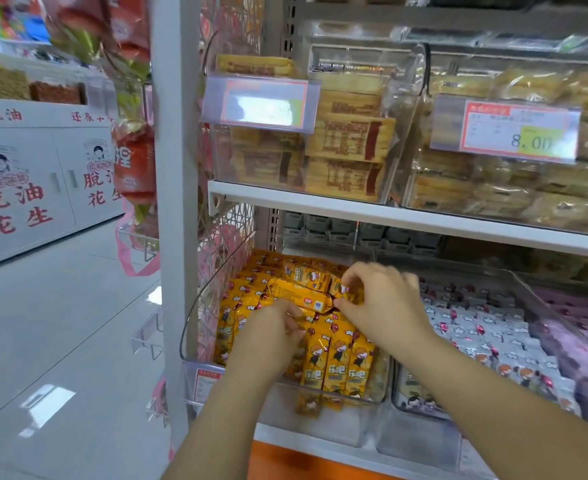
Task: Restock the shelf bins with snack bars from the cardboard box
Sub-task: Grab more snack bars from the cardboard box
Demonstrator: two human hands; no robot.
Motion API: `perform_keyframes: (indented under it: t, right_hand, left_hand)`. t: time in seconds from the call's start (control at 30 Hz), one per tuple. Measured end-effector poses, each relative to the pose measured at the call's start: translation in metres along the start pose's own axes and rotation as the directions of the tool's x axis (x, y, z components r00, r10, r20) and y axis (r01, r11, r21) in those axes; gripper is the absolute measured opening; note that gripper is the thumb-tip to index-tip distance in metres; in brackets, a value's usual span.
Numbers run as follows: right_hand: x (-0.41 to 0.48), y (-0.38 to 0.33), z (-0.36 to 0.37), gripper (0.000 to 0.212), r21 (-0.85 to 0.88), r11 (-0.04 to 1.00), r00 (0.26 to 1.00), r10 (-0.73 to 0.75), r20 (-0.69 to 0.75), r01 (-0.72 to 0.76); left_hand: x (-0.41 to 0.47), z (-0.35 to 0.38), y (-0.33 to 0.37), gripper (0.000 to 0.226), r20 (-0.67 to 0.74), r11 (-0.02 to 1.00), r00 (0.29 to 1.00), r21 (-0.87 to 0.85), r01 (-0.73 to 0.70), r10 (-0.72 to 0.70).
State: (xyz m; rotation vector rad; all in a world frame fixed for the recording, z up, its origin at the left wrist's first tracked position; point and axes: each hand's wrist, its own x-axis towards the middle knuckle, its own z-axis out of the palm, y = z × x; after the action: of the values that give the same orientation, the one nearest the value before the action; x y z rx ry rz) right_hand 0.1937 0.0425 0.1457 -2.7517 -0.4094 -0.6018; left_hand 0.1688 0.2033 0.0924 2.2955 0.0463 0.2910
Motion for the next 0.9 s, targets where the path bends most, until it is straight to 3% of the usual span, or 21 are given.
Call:
perform_keyframes:
  t: [0.1, 0.2, 0.37, 0.5, 0.6, 0.67, 0.77, 0.9]
  right_hand:
    - [0.009, -0.001, 0.005, 0.049, -0.088, 0.995, 0.997, 0.056, 0.049, -0.052]
    - [0.018, -0.005, 0.010, 0.056, -0.129, 0.990, 0.992, 0.074, 0.098, -0.061]
    - [0.033, -0.016, 0.018, 0.054, -0.115, 0.993, 0.991, 0.015, 0.131, 0.000]
    - [0.041, -0.020, 0.026, 0.049, -0.174, 0.985, 0.981, 0.037, 0.193, -0.003]
    - [0.043, -0.020, 0.027, 0.041, -0.093, 0.995, 0.984, 0.038, 0.172, -0.022]
    - [0.041, -0.021, 0.022, 0.040, -0.022, 0.999, 0.986, 0.038, 0.164, -0.035]
    - [0.033, -0.021, 0.014, 0.036, 0.067, 0.998, 0.997, 0.006, 0.082, -0.011]
    - [0.018, -0.019, 0.005, 0.035, 0.433, 0.898, 0.995, 0.096, -0.014, -0.081]
  left_hand:
    - [0.005, -0.007, -0.004, 0.022, -0.178, 1.000, 0.984, -0.025, 0.018, -0.022]
    - [0.014, -0.010, 0.003, 0.045, -0.233, 0.999, 0.972, -0.035, 0.033, -0.040]
    - [0.037, -0.013, 0.010, 0.061, -0.163, 0.924, 0.985, 0.364, 0.119, -0.063]
    - [0.042, -0.012, 0.000, 0.056, -0.047, 0.937, 0.993, 0.329, 0.118, -0.109]
    - [0.041, -0.013, -0.004, 0.048, -0.053, 0.977, 0.996, 0.199, 0.078, -0.069]
    - [0.041, -0.017, -0.005, 0.042, -0.049, 0.999, 0.998, -0.029, 0.024, -0.026]
    - [0.037, -0.029, -0.003, 0.037, -0.057, 0.956, 0.998, -0.288, -0.051, 0.036]
    - [0.024, -0.056, 0.000, 0.035, -0.027, 0.884, 0.998, -0.462, -0.065, 0.059]
